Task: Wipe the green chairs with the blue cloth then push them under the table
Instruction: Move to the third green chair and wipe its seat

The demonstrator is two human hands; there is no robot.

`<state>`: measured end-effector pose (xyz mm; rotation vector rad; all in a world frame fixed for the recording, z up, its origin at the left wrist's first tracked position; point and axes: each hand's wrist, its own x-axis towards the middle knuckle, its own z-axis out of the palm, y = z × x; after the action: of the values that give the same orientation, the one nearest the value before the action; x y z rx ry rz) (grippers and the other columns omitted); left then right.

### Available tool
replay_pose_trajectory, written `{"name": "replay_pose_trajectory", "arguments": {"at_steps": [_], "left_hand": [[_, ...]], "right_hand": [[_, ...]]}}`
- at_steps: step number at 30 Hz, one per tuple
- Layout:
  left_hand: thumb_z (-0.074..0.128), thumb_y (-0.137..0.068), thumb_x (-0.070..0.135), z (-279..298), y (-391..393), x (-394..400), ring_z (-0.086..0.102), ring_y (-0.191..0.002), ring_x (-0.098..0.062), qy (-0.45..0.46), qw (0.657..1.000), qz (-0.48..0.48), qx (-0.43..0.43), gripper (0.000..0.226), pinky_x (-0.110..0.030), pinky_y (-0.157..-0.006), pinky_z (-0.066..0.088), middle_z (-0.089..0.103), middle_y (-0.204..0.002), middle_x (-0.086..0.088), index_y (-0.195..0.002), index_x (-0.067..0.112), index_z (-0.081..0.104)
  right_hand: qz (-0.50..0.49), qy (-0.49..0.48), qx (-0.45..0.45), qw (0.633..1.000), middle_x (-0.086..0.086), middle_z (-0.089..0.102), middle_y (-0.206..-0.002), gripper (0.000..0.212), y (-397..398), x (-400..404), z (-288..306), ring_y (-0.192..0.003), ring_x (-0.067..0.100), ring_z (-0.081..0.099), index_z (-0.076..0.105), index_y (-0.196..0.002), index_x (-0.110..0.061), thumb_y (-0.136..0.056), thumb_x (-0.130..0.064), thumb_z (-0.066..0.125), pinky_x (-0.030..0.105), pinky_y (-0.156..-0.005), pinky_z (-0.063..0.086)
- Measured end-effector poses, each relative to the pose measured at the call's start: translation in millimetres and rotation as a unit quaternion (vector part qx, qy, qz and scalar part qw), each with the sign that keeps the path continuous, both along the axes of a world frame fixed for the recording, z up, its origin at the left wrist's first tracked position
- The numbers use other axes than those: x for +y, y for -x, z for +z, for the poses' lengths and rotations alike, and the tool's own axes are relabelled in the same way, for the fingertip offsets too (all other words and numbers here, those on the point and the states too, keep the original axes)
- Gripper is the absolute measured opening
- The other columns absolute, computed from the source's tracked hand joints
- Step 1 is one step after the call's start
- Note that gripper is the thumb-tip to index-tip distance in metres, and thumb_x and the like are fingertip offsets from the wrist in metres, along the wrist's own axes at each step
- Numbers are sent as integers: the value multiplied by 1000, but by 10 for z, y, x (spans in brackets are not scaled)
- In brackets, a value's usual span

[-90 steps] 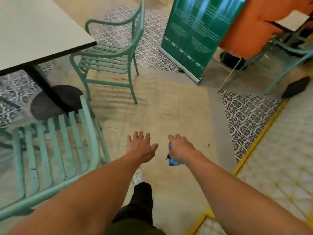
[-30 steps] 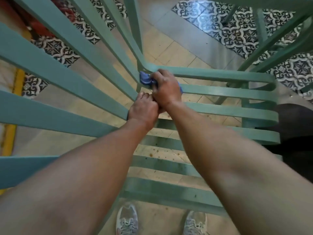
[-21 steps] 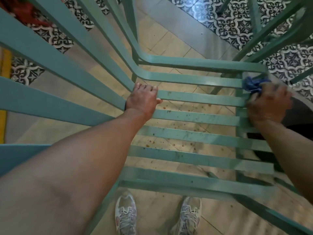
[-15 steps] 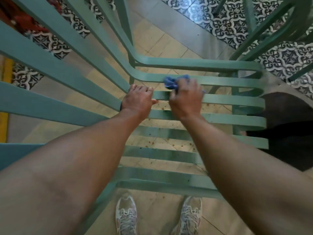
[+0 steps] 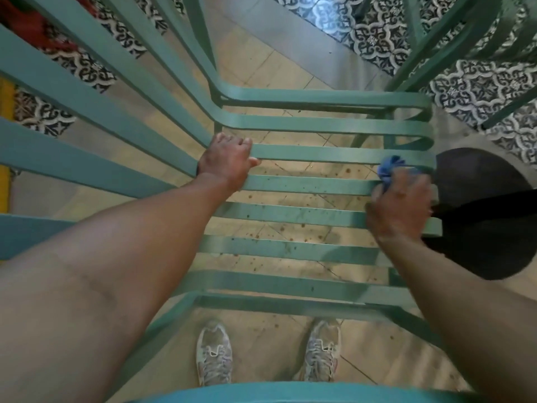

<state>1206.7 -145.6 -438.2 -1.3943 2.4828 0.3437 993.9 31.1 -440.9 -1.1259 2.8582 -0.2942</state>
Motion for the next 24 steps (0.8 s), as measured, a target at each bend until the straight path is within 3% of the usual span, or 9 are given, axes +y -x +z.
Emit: {"name": "replay_pose_trajectory", "arguments": {"at_steps": [3, 5, 9, 12, 14, 17, 19, 22, 24], "left_hand": [[42, -101, 42, 22, 18, -20, 43, -128, -31, 6, 1000, -9, -17, 49, -39, -107, 29, 54, -136, -13, -137, 10, 47], [45, -100, 41, 39, 30, -41, 48, -120, -32, 2, 1000, -10, -20, 41, -38, -99, 34, 59, -129, -13, -125, 11, 53], [46, -100, 43, 12, 20, -26, 44, -126, -31, 4, 1000, 8, -6, 46, -39, -103, 33, 56, -136, -11, -134, 12, 51], [46, -99, 46, -4, 2, -23, 40, -132, -31, -4, 1000, 19, -2, 53, -42, -109, 31, 52, -141, -9, -142, 15, 46], [45, -99, 46, -5, -4, -44, 39, -133, -32, -9, 1000, 15, 0, 53, -41, -110, 30, 51, -142, -9, -142, 15, 45], [43, -100, 47, -13, -9, -43, 38, -135, -32, -6, 1000, 3, -10, 55, -40, -112, 27, 50, -143, -10, -144, 14, 43], [43, -100, 47, -33, -2, -33, 38, -135, -31, 0, 1000, 0, -13, 55, -40, -112, 27, 50, -142, -11, -143, 13, 43], [43, -100, 47, -31, -2, -35, 40, -133, -30, 9, 1000, -4, -18, 54, -39, -111, 28, 51, -141, -11, -142, 13, 44], [43, -100, 46, -35, 9, -40, 42, -130, -31, 8, 1000, -10, -19, 51, -39, -110, 29, 53, -138, -11, -138, 13, 47]], "right_hand": [[234, 0, -70, 970, 11, 49, -109, 15, -1278, -540, -180, -95, 26, 49, 55, -106, -17, -93, -21, 48, 41, -81, 46], [243, 0, -98, 965, 9, 49, -109, 11, -1834, -764, -180, -93, 24, 47, 52, -104, -16, -94, -20, 47, 39, -83, 45], [321, 6, -89, 943, 9, 52, -107, 19, -1325, -503, -162, -89, 25, 51, 56, -110, -16, -92, -21, 52, 37, -74, 45], [237, -24, -52, 970, 12, 52, -110, 21, -352, -18, -67, -91, 26, 51, 58, -111, -19, -93, -26, 51, 41, -76, 47], [92, -71, -36, 993, 19, 47, -110, 24, 247, 363, 124, -90, 32, 48, 54, -113, -14, -94, -28, 50, 43, -76, 44], [-20, -113, -36, 993, 22, 42, -105, 27, 477, 588, 300, -89, 39, 47, 49, -109, -6, -95, -29, 46, 45, -76, 43], [98, -100, -36, 990, 17, 46, -104, 21, 46, 403, 191, -89, 31, 47, 51, -106, -11, -97, -28, 44, 44, -75, 46], [317, -55, -102, 941, 11, 55, -106, 24, -1155, -169, -141, -92, 23, 52, 57, -110, -18, -96, -25, 40, 42, -79, 50], [348, -38, -148, 925, 10, 49, -113, 29, -1942, -488, -253, -97, 23, 49, 53, -122, -17, -96, -23, 45, 41, -85, 49]]}}
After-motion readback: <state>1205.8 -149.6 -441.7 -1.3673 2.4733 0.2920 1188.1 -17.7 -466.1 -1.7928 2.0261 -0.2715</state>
